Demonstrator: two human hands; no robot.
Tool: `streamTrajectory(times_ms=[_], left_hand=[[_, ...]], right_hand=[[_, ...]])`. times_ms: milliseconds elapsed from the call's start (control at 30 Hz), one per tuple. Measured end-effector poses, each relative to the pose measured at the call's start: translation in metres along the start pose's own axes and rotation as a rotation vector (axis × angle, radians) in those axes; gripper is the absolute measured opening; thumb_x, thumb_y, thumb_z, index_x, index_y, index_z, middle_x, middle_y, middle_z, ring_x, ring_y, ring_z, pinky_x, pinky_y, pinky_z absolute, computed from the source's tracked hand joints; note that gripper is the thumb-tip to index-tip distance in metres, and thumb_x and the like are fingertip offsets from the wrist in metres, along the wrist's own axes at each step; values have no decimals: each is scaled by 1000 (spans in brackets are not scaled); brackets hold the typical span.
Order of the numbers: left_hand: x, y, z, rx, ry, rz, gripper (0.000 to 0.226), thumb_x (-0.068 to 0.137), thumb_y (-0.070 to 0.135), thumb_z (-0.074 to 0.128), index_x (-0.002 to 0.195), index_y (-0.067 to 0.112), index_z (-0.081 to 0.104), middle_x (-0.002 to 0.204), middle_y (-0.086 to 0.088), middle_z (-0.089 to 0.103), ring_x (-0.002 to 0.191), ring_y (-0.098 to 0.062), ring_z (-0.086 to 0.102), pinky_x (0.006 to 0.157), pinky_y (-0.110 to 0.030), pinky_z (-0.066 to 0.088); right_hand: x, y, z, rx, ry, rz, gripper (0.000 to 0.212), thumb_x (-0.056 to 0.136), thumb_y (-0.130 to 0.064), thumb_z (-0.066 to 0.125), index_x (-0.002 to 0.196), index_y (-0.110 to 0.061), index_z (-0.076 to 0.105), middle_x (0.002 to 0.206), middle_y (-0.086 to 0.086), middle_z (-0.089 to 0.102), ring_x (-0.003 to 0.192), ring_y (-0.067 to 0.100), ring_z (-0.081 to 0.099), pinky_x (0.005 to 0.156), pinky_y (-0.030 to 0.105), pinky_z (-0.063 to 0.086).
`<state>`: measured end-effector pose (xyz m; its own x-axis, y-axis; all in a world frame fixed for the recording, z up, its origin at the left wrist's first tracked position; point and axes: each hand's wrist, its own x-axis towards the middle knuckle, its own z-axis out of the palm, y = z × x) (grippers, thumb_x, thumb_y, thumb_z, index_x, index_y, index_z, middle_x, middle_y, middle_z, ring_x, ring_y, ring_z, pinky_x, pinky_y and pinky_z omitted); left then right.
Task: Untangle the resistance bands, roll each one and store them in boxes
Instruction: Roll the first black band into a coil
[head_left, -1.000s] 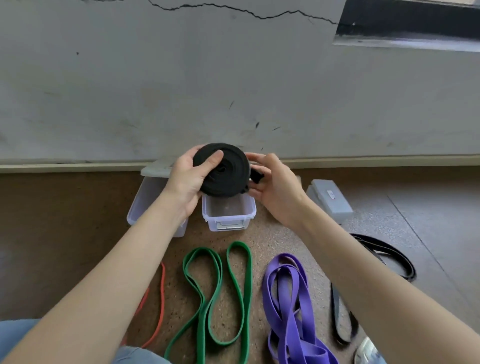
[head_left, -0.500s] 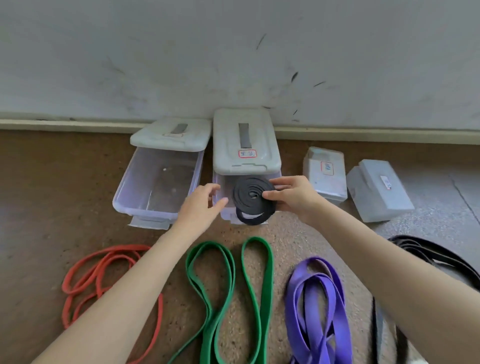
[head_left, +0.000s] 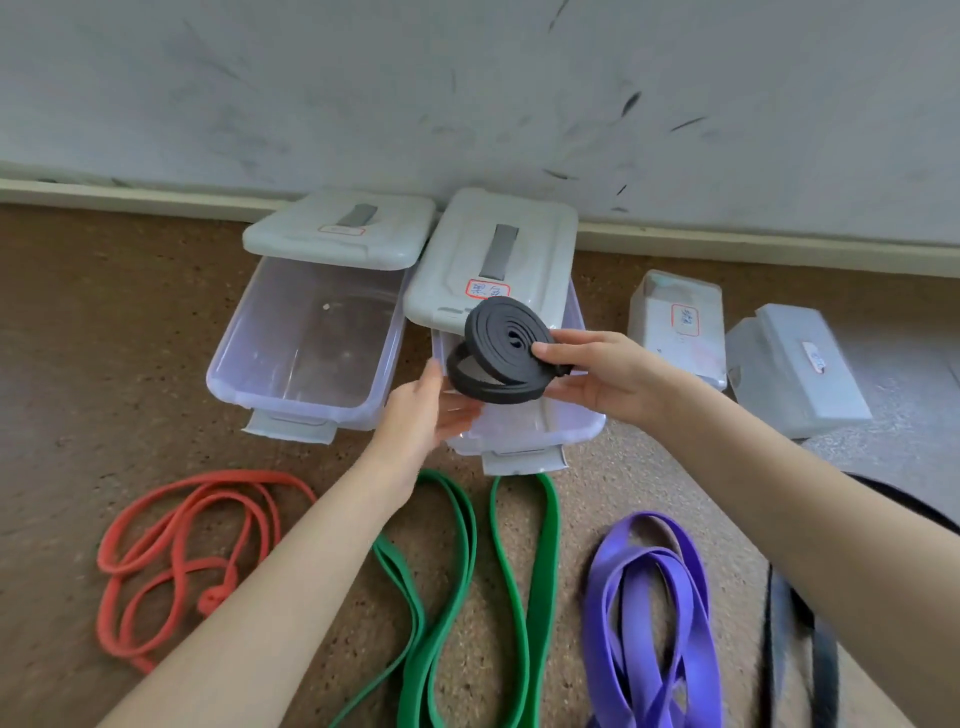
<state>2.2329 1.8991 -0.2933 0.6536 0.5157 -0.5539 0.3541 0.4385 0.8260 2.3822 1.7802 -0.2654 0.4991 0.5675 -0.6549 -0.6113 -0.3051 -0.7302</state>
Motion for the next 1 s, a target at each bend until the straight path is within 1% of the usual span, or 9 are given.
streamTrajectory(times_ms=[67,167,333,433,567,633,767,867,1000], left_hand=[[-3,8,3,-406,-100,-159,41,97,44,37,100,10,60,96,-9,71,89,-18,68,66,-27,57],[-9,11,2,-496,-148,-92,28,92,34,53,105,12,62,100,-8,72,91,-18,70,65,-27,58],[-20,13,9,-217,-144,14,30,83,9,66,111,10,56,104,-7,70,86,-13,71,64,-22,57],[-25,20,9,-131,-144,68,33,79,11,69,108,13,55,102,-5,70,84,-13,69,62,-20,55],[-32,40,-14,-63,-557,103,43,71,12,74,111,17,57,100,-4,73,90,-18,70,69,-25,56],[-36,45,-20,157,-720,95,36,73,10,72,105,24,61,101,-1,73,92,-15,69,70,-23,56],[-39,48,-11,525,-742,18,28,78,7,72,96,25,61,89,8,75,80,-3,69,59,-12,50],[-38,48,-6,749,-655,80,24,76,8,75,91,16,58,81,3,73,72,-4,68,60,-13,51],[-48,58,-13,836,-676,138,25,76,9,75,92,20,60,86,8,73,83,-5,68,74,-18,51]], right_hand=[[-3,3,0,-45,-14,-16,33,80,-1,66,113,-5,64,103,12,66,87,23,67,65,27,58],[-10,8,1,-104,5,-53,36,80,1,67,113,-11,62,104,11,66,92,25,65,65,27,59],[-25,16,2,-186,41,-152,35,80,1,67,112,-13,62,108,14,65,86,22,68,64,25,58],[-34,16,-5,-106,-143,-139,31,79,-7,67,107,-18,63,109,11,65,90,21,69,73,27,58],[-46,-5,-24,72,-369,-113,36,79,-37,63,111,-21,64,112,9,58,80,17,65,72,26,55],[-51,-21,-30,83,-374,-179,27,77,-30,64,102,-22,70,101,8,61,65,11,58,62,19,51],[-56,-49,-24,-106,-255,-314,21,70,-16,69,90,-18,76,79,3,67,60,9,54,56,15,49],[-58,-49,-16,-323,-167,-317,19,76,-5,70,88,-19,73,80,2,67,66,10,59,64,20,53],[-72,-43,-16,-1068,-165,-71,18,80,-38,68,92,-26,62,96,-4,61,91,14,59,83,33,49]])
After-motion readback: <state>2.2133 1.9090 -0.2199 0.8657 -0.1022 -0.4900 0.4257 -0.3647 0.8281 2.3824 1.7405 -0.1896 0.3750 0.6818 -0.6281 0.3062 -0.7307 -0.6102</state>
